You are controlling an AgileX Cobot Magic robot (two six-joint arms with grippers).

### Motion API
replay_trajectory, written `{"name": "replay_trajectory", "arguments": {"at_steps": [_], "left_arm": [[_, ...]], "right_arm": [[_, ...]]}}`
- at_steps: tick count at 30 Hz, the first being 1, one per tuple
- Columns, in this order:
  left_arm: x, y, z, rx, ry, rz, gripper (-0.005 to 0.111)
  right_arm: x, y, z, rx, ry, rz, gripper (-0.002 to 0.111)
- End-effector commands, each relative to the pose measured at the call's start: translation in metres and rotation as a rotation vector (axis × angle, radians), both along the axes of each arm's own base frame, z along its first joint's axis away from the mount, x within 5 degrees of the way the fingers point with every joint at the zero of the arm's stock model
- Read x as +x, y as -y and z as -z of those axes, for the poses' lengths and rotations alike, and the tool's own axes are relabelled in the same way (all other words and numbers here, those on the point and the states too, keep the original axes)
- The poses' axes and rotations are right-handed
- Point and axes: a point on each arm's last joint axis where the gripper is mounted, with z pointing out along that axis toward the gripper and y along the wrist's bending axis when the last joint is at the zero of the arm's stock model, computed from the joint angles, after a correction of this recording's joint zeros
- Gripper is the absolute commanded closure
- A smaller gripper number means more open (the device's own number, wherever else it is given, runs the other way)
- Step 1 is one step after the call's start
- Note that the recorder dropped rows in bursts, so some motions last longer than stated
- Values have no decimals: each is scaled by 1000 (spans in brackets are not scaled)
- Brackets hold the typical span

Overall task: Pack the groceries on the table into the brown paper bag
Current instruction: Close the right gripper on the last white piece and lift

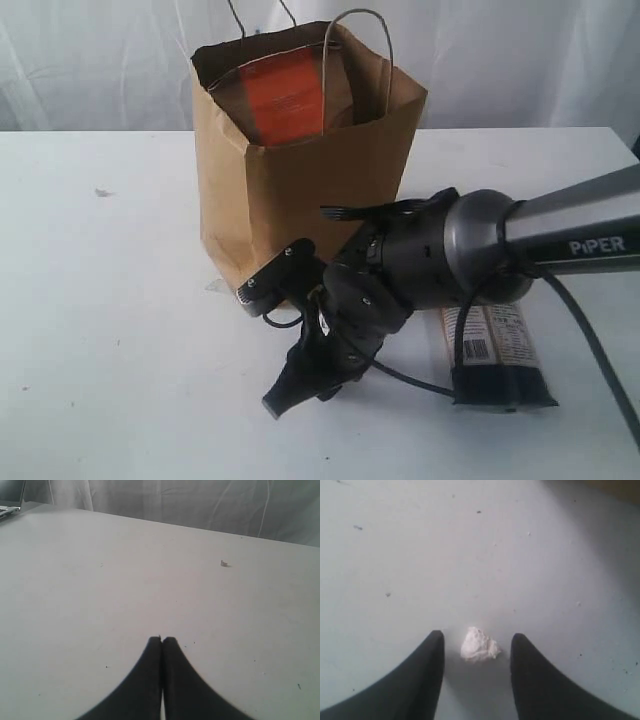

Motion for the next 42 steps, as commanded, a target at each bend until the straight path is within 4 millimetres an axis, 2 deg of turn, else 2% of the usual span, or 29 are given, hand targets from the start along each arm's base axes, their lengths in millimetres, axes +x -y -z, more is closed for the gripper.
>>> {"name": "replay_trajectory", "arguments": {"at_steps": [1,5,7,8,13,17,22,25,28,33,37,42], "left_arm": [[0,0,1,3,4,2,107],[0,0,1,3,4,2,107],[0,0,1,3,4,2,107],[0,0,1,3,4,2,107],[0,0,1,3,4,2,107],[0,0,1,3,4,2,107],[0,0,1,3,4,2,107],[0,0,1,3,4,2,107],[0,0,1,3,4,2,107],[0,0,1,3,4,2,107],[0,0,1,3,4,2,107],[0,0,1,3,4,2,107]], "right_arm": [[3,-1,0,22,7,14,73],[1,-3,-2,55,-20,52,98],[-8,-10,-12,112,-40,51,105],[-16,-16,-21,130,-28,-11,107],[-54,-34,-70,212,79,-233,108],[-86,-41,-110,297,174,-380,108],[-130,-35,-161,439,259,-497,108],[-143,-28,-183,547,254,-451,108],[-148,-25,-191,650,171,-310,108],[-154,-31,-187,851,107,-175,108],[-159,-31,-187,886,103,-178,108],[-152,-13,-209,923,205,-205,108]]}}
